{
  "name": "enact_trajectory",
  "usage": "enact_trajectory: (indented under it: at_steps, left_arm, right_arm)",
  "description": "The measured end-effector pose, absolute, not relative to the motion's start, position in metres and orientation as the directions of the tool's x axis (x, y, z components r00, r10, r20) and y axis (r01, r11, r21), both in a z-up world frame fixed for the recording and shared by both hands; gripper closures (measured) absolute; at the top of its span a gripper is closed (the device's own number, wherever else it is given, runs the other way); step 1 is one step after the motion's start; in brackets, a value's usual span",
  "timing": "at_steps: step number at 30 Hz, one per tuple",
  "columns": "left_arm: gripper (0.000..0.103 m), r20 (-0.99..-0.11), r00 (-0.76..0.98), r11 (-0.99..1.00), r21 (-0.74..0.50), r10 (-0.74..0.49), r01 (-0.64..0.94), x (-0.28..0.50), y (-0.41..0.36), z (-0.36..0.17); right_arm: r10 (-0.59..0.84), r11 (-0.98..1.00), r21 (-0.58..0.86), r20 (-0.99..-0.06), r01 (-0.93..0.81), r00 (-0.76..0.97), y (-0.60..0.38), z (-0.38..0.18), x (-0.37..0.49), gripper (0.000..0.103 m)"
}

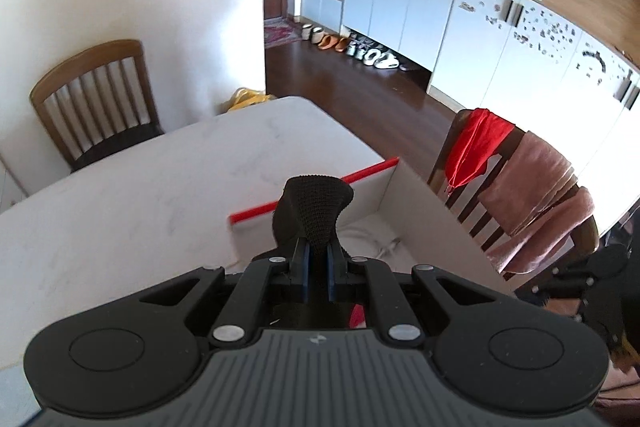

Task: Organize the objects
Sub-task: 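Carry the black cap with the left gripper into the box and release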

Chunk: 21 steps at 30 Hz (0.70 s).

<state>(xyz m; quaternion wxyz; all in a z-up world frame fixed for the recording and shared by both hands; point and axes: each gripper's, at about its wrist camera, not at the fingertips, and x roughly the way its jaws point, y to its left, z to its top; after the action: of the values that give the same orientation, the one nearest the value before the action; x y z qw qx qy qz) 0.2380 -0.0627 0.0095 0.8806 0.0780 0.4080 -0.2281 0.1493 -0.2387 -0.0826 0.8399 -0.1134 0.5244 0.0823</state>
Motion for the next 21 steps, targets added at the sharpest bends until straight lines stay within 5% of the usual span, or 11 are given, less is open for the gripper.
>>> enact_trajectory:
  at_steps: [21]
  left_arm:
    - [0.095,-0.872,0.408,0.88,-0.051,-0.269,0.473,0.263,-0.116,-0.089]
  right_arm:
    - [0.026,0.964,-0.093,-0.9,-0.25,0.436,-0.238,-0.085,0.149,0.097]
